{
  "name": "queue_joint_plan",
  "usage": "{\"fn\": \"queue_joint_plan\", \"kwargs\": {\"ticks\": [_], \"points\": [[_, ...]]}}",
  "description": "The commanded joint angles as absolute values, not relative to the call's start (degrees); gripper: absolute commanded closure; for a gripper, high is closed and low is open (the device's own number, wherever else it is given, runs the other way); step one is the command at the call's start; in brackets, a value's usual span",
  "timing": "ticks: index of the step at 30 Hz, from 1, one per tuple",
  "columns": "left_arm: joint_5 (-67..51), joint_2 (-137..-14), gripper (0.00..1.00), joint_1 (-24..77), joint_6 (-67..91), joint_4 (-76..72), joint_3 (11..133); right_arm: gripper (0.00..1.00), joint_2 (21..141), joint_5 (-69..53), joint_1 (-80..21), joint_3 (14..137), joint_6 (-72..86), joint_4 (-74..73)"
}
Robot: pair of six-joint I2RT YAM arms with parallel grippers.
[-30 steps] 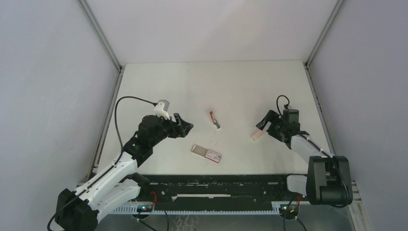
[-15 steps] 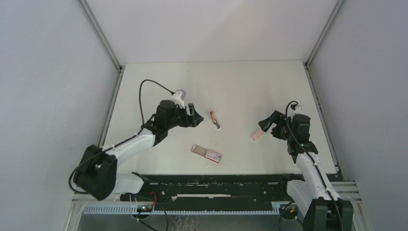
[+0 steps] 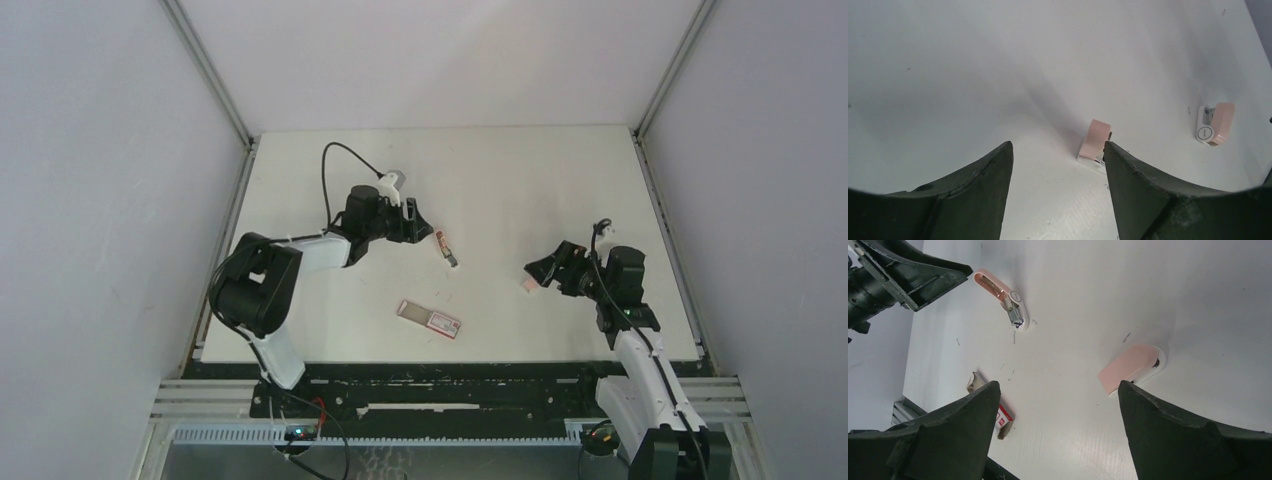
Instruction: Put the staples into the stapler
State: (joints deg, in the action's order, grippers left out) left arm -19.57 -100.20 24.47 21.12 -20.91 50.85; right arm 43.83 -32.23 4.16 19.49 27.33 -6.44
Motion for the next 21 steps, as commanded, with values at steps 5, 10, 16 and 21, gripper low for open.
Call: {"fn": "queue_joint_plan", "kwargs": {"ticks": [5, 10, 16, 21], "points": [[-29.9, -104.9, 0.32, 24.7, 18.4, -26.6, 57.3, 0.14, 46.4, -35.5, 4.0, 19.4, 26.3, -0.5], [-32.2, -106.6, 0.34, 25.5, 17.6, -26.3, 58.7, 0.14, 47.4, -35.8, 4.0, 19.4, 26.4, 0.1], [-34.4, -109.2, 0.46, 26.6, 17.0, -24.4, 61.4, 0.15, 48.2, -36.0, 3.9, 19.4, 26.3, 0.4], [-34.6, -109.4, 0.57, 27.1, 16.6, -23.9, 61.4, 0.15, 48.3, -36.1, 3.9, 19.4, 26.3, 0.4]]}}
